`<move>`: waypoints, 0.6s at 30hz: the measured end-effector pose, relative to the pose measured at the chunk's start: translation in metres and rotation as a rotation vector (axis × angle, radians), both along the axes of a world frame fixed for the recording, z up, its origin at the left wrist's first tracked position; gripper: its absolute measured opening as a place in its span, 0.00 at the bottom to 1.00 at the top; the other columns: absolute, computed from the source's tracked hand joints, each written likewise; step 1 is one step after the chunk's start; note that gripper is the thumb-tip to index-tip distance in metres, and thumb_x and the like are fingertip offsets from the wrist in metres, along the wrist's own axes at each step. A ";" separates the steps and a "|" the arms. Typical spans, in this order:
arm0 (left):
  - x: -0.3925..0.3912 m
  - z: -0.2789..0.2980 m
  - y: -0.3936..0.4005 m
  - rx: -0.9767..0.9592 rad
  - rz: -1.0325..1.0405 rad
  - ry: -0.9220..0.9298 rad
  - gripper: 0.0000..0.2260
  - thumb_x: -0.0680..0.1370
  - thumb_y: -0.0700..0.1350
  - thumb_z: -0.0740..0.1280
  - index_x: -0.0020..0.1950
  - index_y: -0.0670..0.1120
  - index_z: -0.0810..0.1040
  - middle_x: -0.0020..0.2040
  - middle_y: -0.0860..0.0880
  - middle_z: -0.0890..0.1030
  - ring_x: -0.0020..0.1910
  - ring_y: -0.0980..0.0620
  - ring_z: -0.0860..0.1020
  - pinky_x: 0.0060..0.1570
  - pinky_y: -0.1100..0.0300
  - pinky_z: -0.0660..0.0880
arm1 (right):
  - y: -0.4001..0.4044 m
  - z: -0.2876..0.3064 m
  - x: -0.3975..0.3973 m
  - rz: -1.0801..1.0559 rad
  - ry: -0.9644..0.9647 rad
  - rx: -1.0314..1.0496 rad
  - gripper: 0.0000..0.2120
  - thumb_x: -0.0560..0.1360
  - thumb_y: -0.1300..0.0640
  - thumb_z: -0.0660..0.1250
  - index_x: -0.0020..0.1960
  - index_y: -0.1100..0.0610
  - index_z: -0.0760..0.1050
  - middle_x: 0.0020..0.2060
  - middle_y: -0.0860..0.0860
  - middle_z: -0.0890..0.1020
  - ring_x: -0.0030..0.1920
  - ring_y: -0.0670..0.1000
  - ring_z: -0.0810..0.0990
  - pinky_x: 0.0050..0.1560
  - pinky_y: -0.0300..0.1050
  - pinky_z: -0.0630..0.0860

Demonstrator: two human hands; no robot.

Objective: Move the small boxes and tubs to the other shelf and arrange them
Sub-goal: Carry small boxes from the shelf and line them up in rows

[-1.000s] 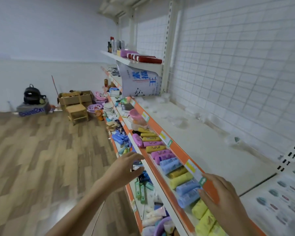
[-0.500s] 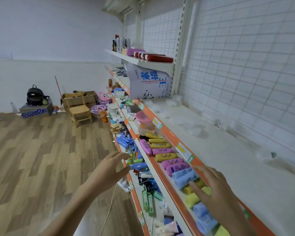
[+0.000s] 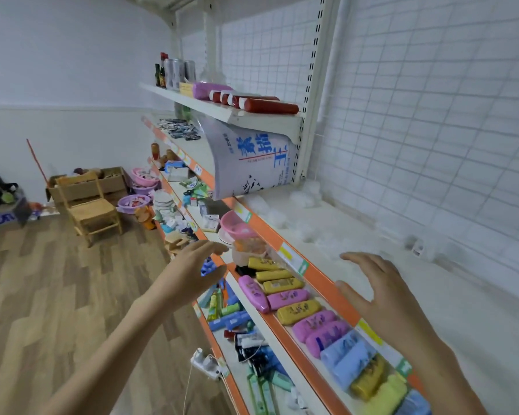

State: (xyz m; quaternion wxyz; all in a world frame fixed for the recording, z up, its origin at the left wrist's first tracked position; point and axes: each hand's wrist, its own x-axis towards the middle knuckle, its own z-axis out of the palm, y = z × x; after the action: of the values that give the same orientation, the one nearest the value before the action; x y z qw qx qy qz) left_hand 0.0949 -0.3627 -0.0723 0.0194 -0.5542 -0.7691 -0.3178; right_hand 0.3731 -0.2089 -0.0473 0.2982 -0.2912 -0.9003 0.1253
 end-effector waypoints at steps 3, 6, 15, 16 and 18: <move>-0.033 0.009 0.030 0.005 -0.028 0.015 0.15 0.76 0.48 0.66 0.63 0.51 0.74 0.59 0.54 0.74 0.54 0.58 0.72 0.54 0.64 0.70 | 0.027 0.011 -0.029 -0.030 -0.014 0.020 0.19 0.74 0.51 0.66 0.64 0.47 0.70 0.56 0.39 0.70 0.58 0.41 0.66 0.57 0.36 0.62; -0.061 0.015 0.066 -0.002 -0.063 0.064 0.15 0.77 0.48 0.65 0.63 0.50 0.73 0.58 0.52 0.75 0.55 0.56 0.73 0.54 0.63 0.69 | 0.062 0.017 -0.058 -0.052 -0.043 0.036 0.19 0.74 0.50 0.66 0.64 0.48 0.70 0.59 0.43 0.72 0.60 0.44 0.67 0.58 0.38 0.64; -0.135 0.014 0.212 -0.179 -0.176 0.143 0.17 0.77 0.46 0.65 0.65 0.47 0.72 0.61 0.52 0.72 0.57 0.52 0.74 0.58 0.62 0.69 | 0.210 0.013 -0.150 -0.090 -0.181 -0.073 0.19 0.75 0.48 0.64 0.65 0.50 0.69 0.62 0.47 0.72 0.64 0.49 0.68 0.61 0.46 0.67; -0.144 0.013 0.229 -0.209 -0.187 0.140 0.17 0.76 0.46 0.65 0.65 0.47 0.72 0.61 0.51 0.72 0.57 0.51 0.74 0.59 0.60 0.69 | 0.228 0.011 -0.161 -0.085 -0.195 -0.098 0.20 0.75 0.48 0.64 0.65 0.51 0.69 0.61 0.48 0.72 0.63 0.50 0.69 0.61 0.48 0.68; -0.162 0.009 0.259 -0.278 -0.195 0.118 0.18 0.76 0.45 0.66 0.65 0.48 0.72 0.62 0.49 0.71 0.57 0.50 0.74 0.61 0.58 0.69 | 0.260 0.006 -0.186 -0.074 -0.220 -0.138 0.20 0.75 0.48 0.65 0.65 0.52 0.69 0.61 0.50 0.73 0.63 0.51 0.70 0.61 0.50 0.69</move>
State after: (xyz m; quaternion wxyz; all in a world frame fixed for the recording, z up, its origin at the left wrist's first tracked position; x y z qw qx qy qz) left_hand -0.0668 -0.1033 -0.0636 -0.0431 -0.6412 -0.7457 -0.1757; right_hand 0.1869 0.0512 -0.0416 0.1811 -0.3559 -0.9055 0.1433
